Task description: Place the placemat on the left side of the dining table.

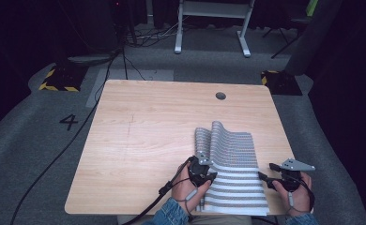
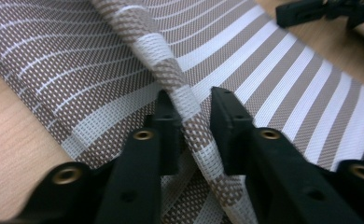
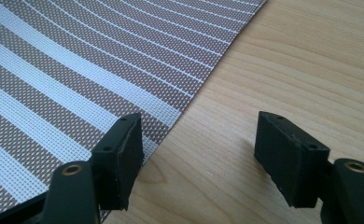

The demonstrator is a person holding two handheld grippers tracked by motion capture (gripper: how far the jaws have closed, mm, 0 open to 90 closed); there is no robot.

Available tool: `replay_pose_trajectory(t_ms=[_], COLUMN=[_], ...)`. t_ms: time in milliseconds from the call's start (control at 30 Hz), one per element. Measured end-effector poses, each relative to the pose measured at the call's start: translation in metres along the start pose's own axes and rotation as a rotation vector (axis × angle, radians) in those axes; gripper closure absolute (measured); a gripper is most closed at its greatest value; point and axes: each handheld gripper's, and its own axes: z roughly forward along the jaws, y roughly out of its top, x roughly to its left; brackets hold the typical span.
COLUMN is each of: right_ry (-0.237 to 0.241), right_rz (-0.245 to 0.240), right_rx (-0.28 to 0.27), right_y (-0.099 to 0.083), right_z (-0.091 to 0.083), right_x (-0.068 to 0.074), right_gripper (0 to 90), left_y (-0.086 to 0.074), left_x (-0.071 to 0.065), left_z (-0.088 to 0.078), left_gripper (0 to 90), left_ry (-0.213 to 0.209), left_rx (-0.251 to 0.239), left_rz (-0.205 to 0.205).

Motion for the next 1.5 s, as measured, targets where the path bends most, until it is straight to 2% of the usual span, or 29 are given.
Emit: replay_pose_trajectory(t_ms=[100, 200, 333, 433, 533, 567, 667, 733, 767, 867, 900, 1033, 1100, 1167, 1267, 1333, 1500], right_ry=[-0.001, -0.001, 0.002, 0.01, 0.016, 0.003, -0.001, 0.001, -0.001, -0.002, -0.002, -0.004, -0.004, -0.005, -0.006, -0.004, -0.012], right_rz=[-0.005, -0.005, -0.007, -0.006, -0.008, -0.021, -0.013, -0.01, -0.012, -0.017, -0.016, -0.019, -0.018, -0.022, -0.019, -0.009, -0.021], right_rx=[0.001, 0.001, 0.003, 0.004, 0.006, 0.01, 0.006, 0.003, 0.008, 0.005, 0.005, 0.009, 0.01, 0.008, 0.007, 0.005, 0.007], right_y=[0.0, 0.0, 0.0, 0.001, 0.002, 0.002, 0.002, 0.002, 0.003, 0.003, 0.003, 0.003, 0.003, 0.003, 0.003, 0.004, 0.004], right_z=[0.0, 0.0, 0.001, 0.001, 0.002, 0.002, 0.003, 0.003, 0.003, 0.004, 0.004, 0.004, 0.004, 0.004, 0.004, 0.005, 0.006], right_x=[0.0, 0.0, 0.0, 0.0, 0.0, 0.0, -0.001, -0.001, -0.002, -0.002, -0.002, -0.002, -0.002, -0.002, -0.002, -0.001, -0.002], right_gripper=[32.7, 32.7, 32.7, 32.0, 31.5, 31.9, 31.9, 31.9, 31.9, 31.9, 31.9, 31.9, 31.9, 31.8, 31.6, 31.4, 31.1], left_y=[0.003, 0.007, 0.011, 0.017, 0.02, 0.023, 0.026, 0.027, 0.027, 0.026, 0.026, 0.022, 0.021, 0.017, 0.011, 0.008, 0.003], left_x=[-0.002, -0.005, -0.007, -0.013, -0.015, -0.016, -0.01, -0.005, -0.005, 0.003, 0.003, 0.015, 0.017, 0.023, 0.027, 0.032, 0.044], left_z=[-0.005, -0.01, -0.016, -0.024, -0.029, -0.037, -0.051, -0.061, -0.061, -0.081, -0.081, -0.109, -0.114, -0.13, -0.142, -0.149, -0.166], left_gripper=[85.3, 86.5, 87.1, 87.3, 87.6, 87.7, 87.9, 88.0, 88.0, 88.0, 88.1, 88.1, 88.0, 88.0, 88.0, 87.9, 87.9], left_ry=[-0.018, -0.031, -0.054, -0.073, -0.067, -0.041, -0.039, -0.044, -0.044, -0.039, -0.039, -0.013, -0.005, 0.033, 0.052, 0.055, 0.062], left_rx=[-0.036, -0.068, -0.08, -0.098, -0.099, -0.101, -0.117, -0.132, -0.132, -0.158, -0.158, -0.17, -0.172, -0.176, -0.17, -0.169, -0.152], left_rz=[-0.009, -0.002, 0.006, 0.027, 0.042, 0.054, 0.049, 0.03, 0.03, 0.009, 0.009, 0.003, 0.0, -0.008, -0.014, -0.017, -0.017])
